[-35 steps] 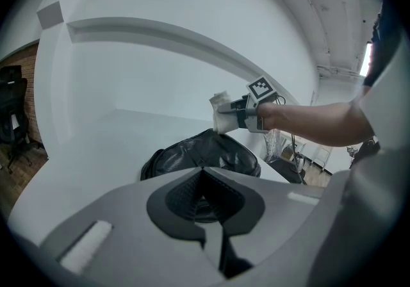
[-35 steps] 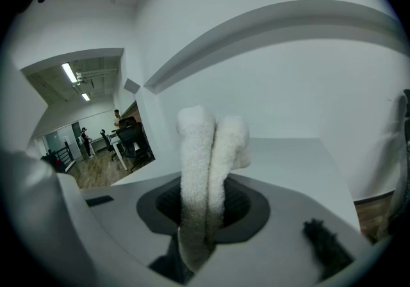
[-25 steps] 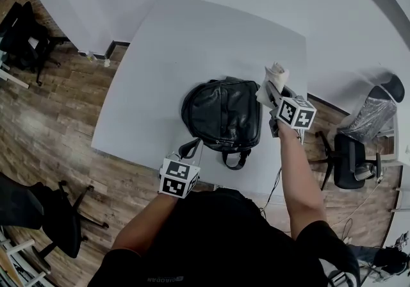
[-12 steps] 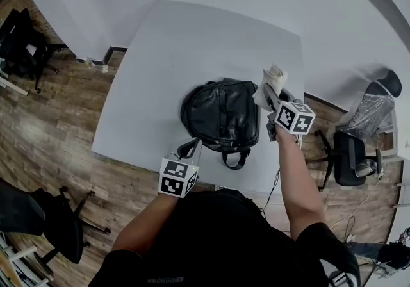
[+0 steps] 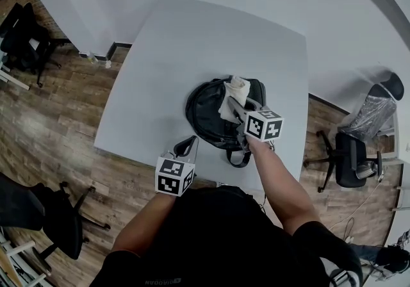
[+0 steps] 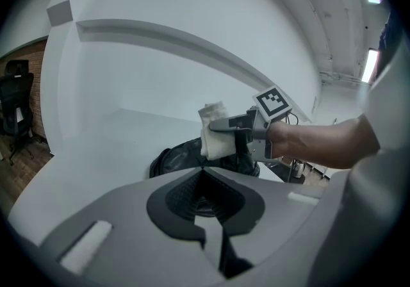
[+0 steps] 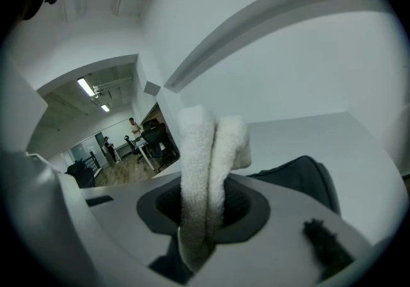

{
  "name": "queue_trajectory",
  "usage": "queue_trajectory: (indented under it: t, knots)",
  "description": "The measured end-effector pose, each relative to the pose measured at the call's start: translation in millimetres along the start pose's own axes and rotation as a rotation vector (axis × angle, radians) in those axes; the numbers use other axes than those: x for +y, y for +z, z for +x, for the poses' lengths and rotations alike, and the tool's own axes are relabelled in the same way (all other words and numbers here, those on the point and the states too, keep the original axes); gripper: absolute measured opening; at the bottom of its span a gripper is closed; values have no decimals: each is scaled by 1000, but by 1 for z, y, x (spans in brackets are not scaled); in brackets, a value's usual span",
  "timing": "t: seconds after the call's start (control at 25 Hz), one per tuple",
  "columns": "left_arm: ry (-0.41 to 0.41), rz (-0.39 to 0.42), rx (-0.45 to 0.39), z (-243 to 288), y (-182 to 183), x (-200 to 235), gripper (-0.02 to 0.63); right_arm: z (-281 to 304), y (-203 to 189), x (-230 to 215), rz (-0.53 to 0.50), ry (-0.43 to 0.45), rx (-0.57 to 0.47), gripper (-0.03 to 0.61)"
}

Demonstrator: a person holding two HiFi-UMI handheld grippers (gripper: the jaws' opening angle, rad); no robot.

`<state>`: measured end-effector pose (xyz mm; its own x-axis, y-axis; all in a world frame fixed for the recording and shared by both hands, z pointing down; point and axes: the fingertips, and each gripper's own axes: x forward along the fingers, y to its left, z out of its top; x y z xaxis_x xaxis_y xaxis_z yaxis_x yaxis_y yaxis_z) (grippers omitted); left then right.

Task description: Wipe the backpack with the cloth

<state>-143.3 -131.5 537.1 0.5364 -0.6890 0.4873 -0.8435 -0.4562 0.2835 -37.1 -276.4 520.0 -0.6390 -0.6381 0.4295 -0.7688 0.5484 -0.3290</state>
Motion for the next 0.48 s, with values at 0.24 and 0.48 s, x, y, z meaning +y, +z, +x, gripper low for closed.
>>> queue_trajectory:
  t: [0.24, 0.48]
  knots:
    - [48, -24, -13, -17, -3, 20, 6, 45, -27, 39, -19, 72, 75, 94]
    - [90, -48, -28, -32, -6, 35, 6, 73, -37, 63, -25, 117, 108, 94]
